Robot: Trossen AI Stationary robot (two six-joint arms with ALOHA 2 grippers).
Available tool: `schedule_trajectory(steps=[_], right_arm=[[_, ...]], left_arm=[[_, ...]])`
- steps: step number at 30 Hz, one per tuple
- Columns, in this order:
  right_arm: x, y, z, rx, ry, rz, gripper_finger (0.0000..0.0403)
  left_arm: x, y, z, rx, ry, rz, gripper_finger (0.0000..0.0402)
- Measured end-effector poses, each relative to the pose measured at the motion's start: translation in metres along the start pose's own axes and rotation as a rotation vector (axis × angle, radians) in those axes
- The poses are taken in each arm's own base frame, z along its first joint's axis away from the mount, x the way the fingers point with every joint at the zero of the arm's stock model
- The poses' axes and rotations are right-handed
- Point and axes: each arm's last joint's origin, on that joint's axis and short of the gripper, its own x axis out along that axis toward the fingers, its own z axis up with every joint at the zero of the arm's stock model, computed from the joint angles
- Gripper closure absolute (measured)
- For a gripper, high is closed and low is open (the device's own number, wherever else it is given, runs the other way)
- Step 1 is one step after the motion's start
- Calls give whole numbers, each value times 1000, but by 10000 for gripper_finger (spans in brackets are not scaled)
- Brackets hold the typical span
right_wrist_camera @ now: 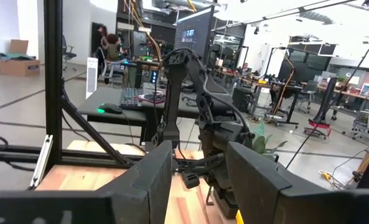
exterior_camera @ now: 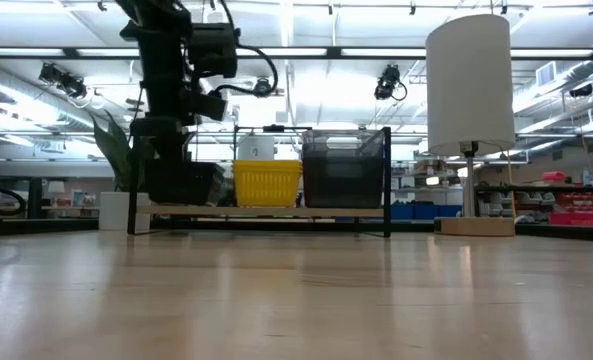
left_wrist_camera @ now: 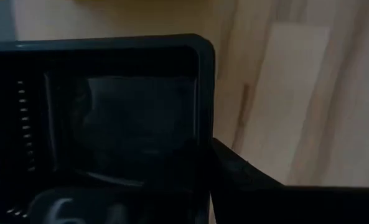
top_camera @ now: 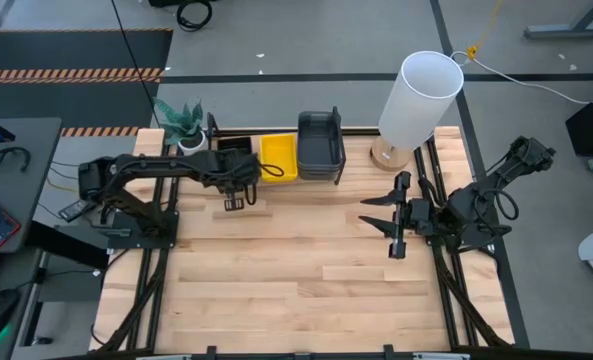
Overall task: Stack baskets on shelf by color
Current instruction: Put the stacked black bins on the shelf
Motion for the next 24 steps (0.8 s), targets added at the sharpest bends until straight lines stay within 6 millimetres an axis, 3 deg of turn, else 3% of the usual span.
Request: schedule_trajectory(steps=[7,16,24], right_arm=[[0,0,1,7,-12,-4,245],[0,0,1,3,-11,-3,245],[0,0,1,3,-11,-3,245]], left_arm=[[2,0,-2,-35,-86,-11,377],[3,-1,-3,-80,-67,-23,372],[3,-2,-3,-80,-67,-27,310]])
